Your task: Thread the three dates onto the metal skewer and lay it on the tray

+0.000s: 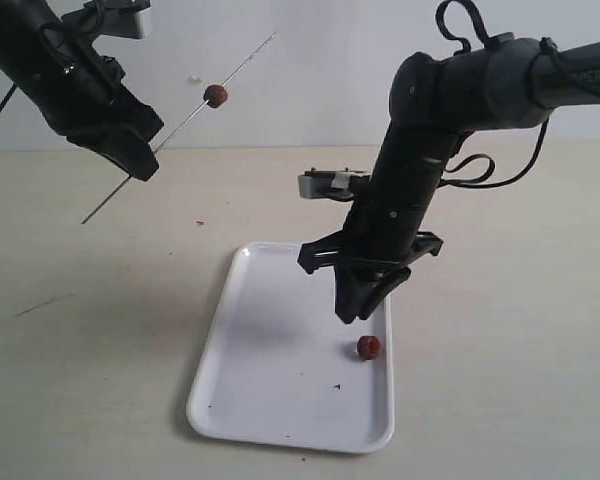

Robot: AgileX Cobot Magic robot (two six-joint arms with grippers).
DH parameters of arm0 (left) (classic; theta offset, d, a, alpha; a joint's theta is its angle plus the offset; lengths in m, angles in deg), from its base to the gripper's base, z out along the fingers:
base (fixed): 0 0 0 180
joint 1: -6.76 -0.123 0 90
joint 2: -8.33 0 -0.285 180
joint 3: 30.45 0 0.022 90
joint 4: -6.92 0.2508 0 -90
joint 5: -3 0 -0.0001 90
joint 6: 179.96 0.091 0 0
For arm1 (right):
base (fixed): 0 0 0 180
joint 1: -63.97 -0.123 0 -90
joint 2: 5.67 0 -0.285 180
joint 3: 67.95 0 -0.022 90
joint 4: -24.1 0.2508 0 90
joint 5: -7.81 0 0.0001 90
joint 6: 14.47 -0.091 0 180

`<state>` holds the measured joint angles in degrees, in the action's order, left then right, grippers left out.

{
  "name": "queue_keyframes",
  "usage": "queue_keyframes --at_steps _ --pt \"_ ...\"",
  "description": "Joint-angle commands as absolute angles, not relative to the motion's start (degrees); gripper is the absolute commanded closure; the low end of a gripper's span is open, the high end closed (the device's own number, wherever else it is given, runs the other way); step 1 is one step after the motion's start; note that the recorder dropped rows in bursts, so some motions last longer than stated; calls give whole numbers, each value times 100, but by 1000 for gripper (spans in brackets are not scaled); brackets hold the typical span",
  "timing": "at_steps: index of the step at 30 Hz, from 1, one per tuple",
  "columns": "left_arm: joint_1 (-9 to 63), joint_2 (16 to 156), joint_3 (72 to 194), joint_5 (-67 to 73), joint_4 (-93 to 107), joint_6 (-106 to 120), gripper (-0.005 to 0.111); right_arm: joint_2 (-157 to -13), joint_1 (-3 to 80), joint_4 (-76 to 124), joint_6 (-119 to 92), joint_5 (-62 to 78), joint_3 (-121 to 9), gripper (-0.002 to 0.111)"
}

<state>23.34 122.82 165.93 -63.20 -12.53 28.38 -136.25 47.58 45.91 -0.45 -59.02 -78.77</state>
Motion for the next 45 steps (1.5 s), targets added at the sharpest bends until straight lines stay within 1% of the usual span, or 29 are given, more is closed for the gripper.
queue_keyframes --at_steps 1,5,6,17,19,23,29,45 --pt "2329 12217 16580 -6262 -1315 2854 107 -13444 4771 3987 -276 -5816 -7909 83" --pt "2329 12217 16580 -6264 -1331 2854 107 -13465 4771 3949 -447 -5793 -7909 69" --pt "2329 12217 16580 -6264 -1331 2854 107 -13465 4771 3961 -447 -5793 -7909 67" --pt "2329 12217 16580 -6264 -1333 2854 107 -13588 4695 3957 -341 -5713 -7909 68" --pt "2329 12217 16580 -6264 -1333 2854 107 -13648 4622 3850 -341 -5659 -7909 67" --pt "2329 12217 16580 -6264 -1355 2854 107 -13715 4406 3414 -355 -5439 -7909 62" --pt "2329 12217 16580 -6264 -1355 2854 107 -13734 4159 3118 -355 -5157 -7909 61" --pt "2329 12217 16580 -6157 -1355 2854 107 -13734 4129 2999 -419 -5500 -7909 61"
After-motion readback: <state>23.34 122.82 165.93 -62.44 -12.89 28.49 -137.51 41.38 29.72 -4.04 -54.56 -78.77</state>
